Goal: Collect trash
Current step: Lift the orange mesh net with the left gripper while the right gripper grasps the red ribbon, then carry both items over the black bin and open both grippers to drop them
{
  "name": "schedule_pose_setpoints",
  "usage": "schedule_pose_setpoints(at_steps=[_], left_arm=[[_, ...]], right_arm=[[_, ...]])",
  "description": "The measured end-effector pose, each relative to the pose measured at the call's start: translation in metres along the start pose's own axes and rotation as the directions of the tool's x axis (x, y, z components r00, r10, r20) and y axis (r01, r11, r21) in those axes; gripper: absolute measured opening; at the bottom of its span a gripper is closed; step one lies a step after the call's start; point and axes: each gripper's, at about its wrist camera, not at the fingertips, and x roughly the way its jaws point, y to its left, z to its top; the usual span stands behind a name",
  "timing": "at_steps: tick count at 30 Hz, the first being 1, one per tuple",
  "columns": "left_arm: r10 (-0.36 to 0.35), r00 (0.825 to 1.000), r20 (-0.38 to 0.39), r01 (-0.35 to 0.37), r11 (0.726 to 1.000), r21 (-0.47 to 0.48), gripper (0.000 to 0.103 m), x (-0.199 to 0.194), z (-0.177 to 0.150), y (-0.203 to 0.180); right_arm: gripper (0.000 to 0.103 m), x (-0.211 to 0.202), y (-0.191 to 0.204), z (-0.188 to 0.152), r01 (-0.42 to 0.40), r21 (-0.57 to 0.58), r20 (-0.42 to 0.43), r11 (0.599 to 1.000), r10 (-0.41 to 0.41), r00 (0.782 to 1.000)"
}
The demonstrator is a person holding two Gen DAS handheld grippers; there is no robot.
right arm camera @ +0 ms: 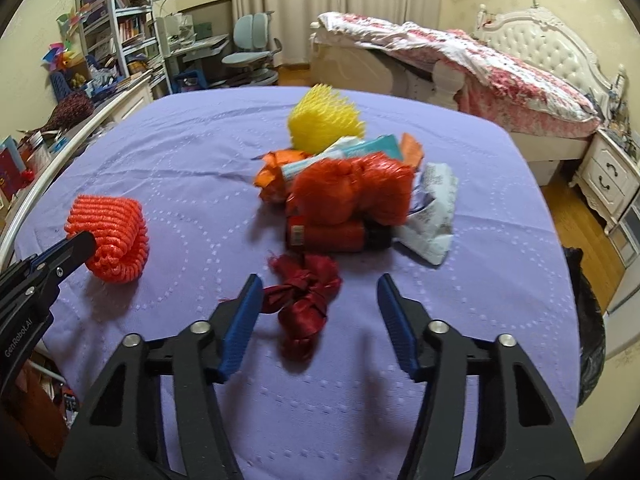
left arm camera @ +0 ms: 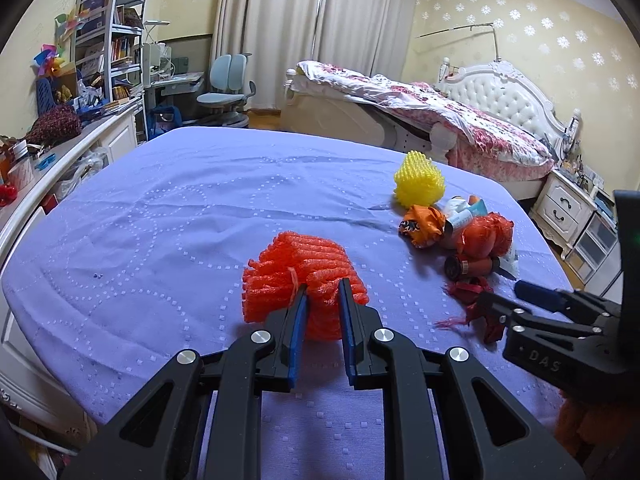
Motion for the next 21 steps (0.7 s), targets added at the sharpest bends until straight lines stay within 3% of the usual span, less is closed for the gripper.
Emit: schedule_pose_setpoints(at_steps=[2,6,17,21], left_arm=[[-0.004,1.0,0.001,0.004,1.0,0.002,0.018,0.0,-0.001,-0.001],[-0.016,1.0,0.003,0.016,1.0,0.007,0.018,-0.002,-0.002,-0.004],[-0.067,0.997,0.025,0.066,0.997,0.044,0.017,-0.015,0.0,-0.032],[-0.107,0.994,0.034,0.105,0.992,0.071,0.017,-0.02,0.003,-0.052]], right_arm=[[0.032,0.004,0.001,-0.002,-0.024,0.005,-0.019,1.0,0.024,1.0],[0.024,0.002,-0.002,-0.007,-0.035,0.012,-0.021,0.999,0.035,0.999],[0.024,-0.021,-0.033,-0.018,0.0,0.055,0.034,0.999,-0.002,0.999],[0.024,-0.041,-0.056,-0.023,0.044,0.076,0.081,0.996,-0.05,0.995]])
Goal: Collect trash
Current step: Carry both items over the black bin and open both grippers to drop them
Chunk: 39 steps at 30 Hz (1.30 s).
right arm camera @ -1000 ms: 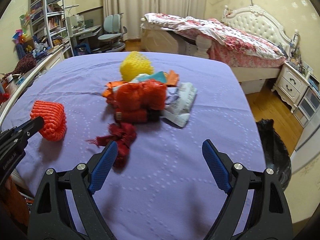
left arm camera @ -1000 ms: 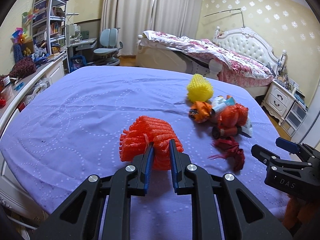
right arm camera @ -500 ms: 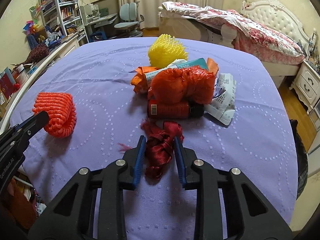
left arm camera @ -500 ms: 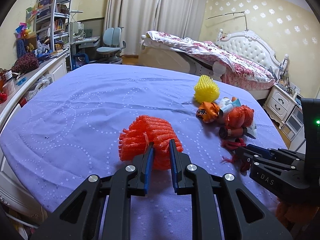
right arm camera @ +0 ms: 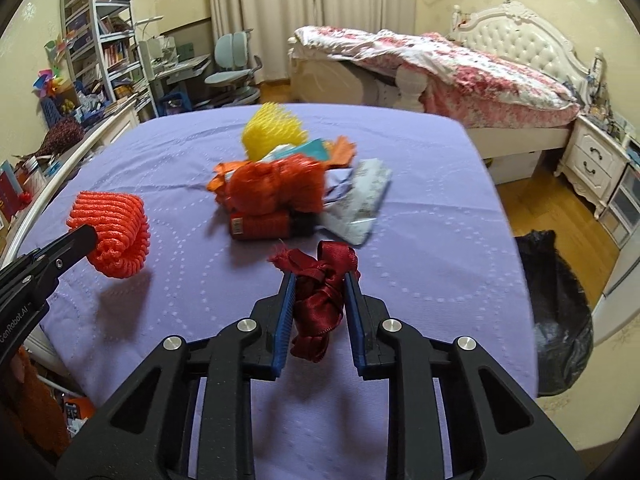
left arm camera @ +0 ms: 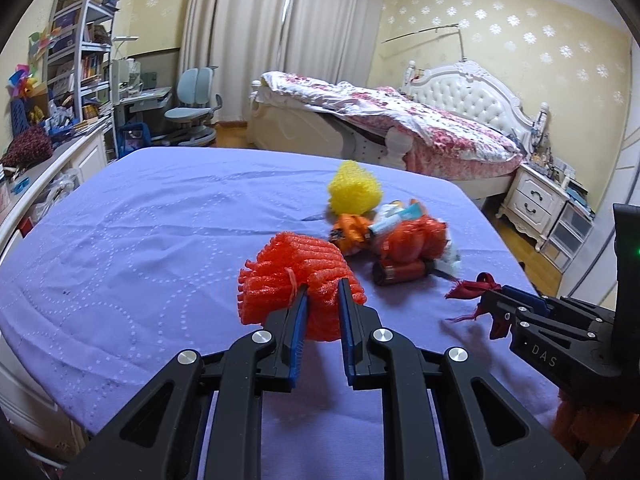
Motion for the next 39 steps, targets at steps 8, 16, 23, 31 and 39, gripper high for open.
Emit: schedule_pose_setpoints(at_steps=[8,16,23,31,39], left_arm=[[-0.105,0.994,0.013,0.104,0.991,0.079,0.017,0.003,0.01,-0.057],[-0.244,0.97,-0.006,0.242,0.956,0.166,0.017,0.021,0.021,-0.125],[-0.316,0.948,-0.045,0.318,0.921,0.227,0.017,0.045,0.024,-0.181],[-0.362,0.927,-0.1,0.375,0.884,0.279,0.017,0.071,0.019,-0.232],[-0.371,0.916,-0.151,0.4,0.862,0.31,0.017,0.099,0.017,-0.267]], right_arm=[[0.024,-0.034,-0.059,0.0,0.113,0.071,0.074,0.991,-0.118,0.99],[0.024,-0.046,-0.135,-0.006,0.216,0.2,0.078,0.956,-0.235,0.969],[0.024,-0.038,-0.187,-0.017,0.274,0.278,0.045,0.92,-0.298,0.953],[0.024,-0.028,-0.232,-0.026,0.325,0.325,0.01,0.888,-0.347,0.938],[0.024,-0.019,-0.262,-0.033,0.347,0.352,-0.011,0.869,-0.367,0.93]])
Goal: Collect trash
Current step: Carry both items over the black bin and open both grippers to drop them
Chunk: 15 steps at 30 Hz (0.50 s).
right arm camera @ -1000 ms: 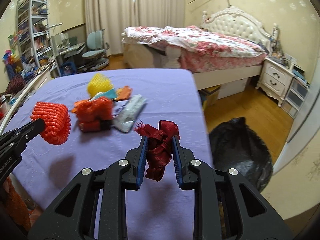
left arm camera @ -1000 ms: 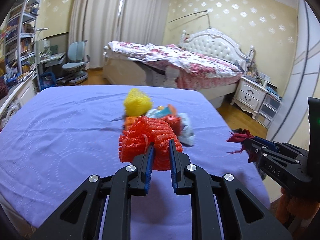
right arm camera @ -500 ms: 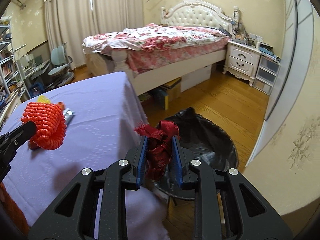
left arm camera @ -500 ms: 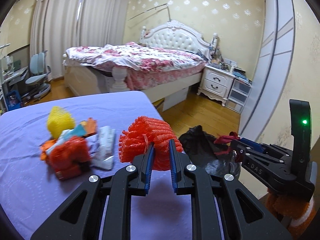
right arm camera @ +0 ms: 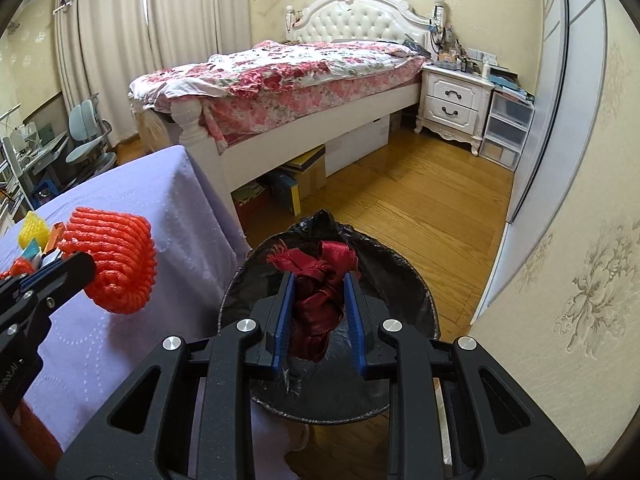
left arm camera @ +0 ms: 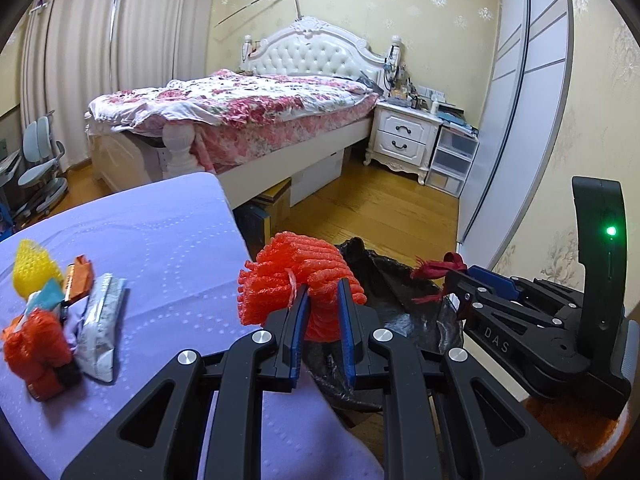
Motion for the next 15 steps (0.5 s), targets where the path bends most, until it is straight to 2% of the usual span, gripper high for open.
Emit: schedule_pose_setpoints(at_steps=[7,8,9,11,14,15], left_arm=[[0.001,1.0,-0.025,0.0,0.999,0.042,0.018,0.026,0.01,-0.014],[0.002,1.0,-0.03,-0.001,0.999,0.044,0.02,0.029,0.009,-0.014],[0.002,0.999,-0.039,0.0,0.999,0.042,0.027,0.032,0.009,-0.014],[0.014,0.999,-0.044,-0.013,1.0,0.027,0.05,0.036,0.009,-0.013],[0.021,0.999,-0.048,-0.021,1.0,0.006,0.059,0.039,0.008,-0.008],[0.028,0.998,-0.051,-0.028,1.0,0.005,0.064,0.039,0.008,-0.008]], right_arm=[[0.026,0.012,-0.012,0.002,0.009,0.024,-0.012,1.0,-0.009,1.0],[0.03,0.014,-0.014,0.002,0.01,0.03,-0.011,1.0,-0.01,1.0],[0.034,0.015,-0.017,0.002,0.013,0.037,-0.01,0.999,-0.013,1.0],[0.049,0.016,-0.02,0.004,0.022,0.048,0.0,0.999,-0.022,1.0],[0.05,0.017,-0.026,0.005,0.037,0.061,0.004,0.997,-0.037,0.999],[0.051,0.017,-0.028,0.006,0.04,0.066,0.003,0.997,-0.04,0.999]])
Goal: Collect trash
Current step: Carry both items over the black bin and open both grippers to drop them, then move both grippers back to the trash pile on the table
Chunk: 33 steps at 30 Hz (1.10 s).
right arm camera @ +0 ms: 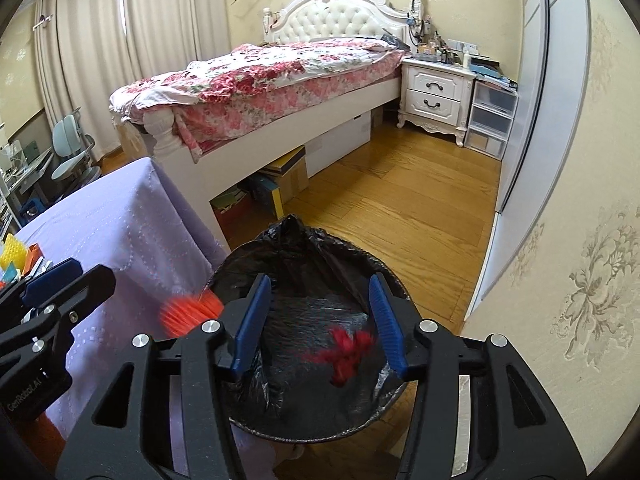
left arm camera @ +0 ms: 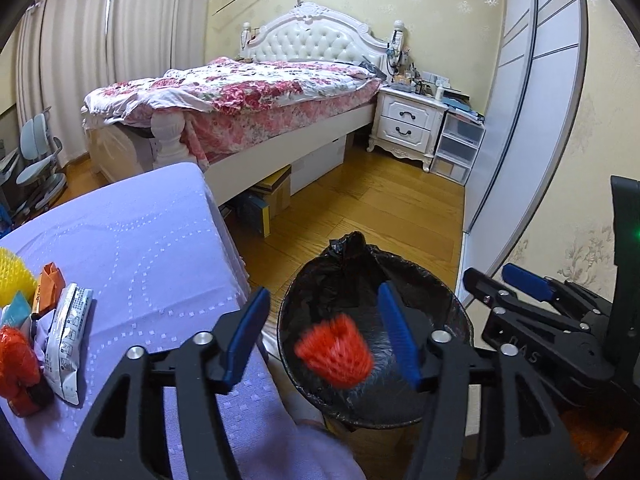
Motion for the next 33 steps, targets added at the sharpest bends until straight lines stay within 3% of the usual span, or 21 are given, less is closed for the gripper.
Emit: schedule_pose_setpoints(at_steps=[5,15,23,33], left_arm=[[0.018,1.0,0.008,-0.018,1.0,-0.023,0.075,-0.003,0.0,0.004],[0.105,0.994,0.029,-0.104,0.994,-0.033,0.077,-0.026,-0.004,0.019],[0.179,0.983,0.028,-0.176,0.981,-0.085,0.077,-0.051,-0.017,0.052],[0.301,0.953,0.019,-0.292,0.936,-0.198,0.077,-0.091,-0.043,0.113]], right_arm=[[0.058,-0.002,-0.006,0.0,0.011,0.025,0.006,1.0,-0.011,1.0],[0.067,-0.014,0.005,-0.005,-0.013,0.024,0.008,1.0,0.013,1.0],[0.067,-0.024,0.037,-0.015,-0.075,-0.006,-0.012,0.997,0.074,0.997],[0.067,-0.034,0.102,-0.026,-0.171,-0.106,-0.044,0.98,0.167,0.985]])
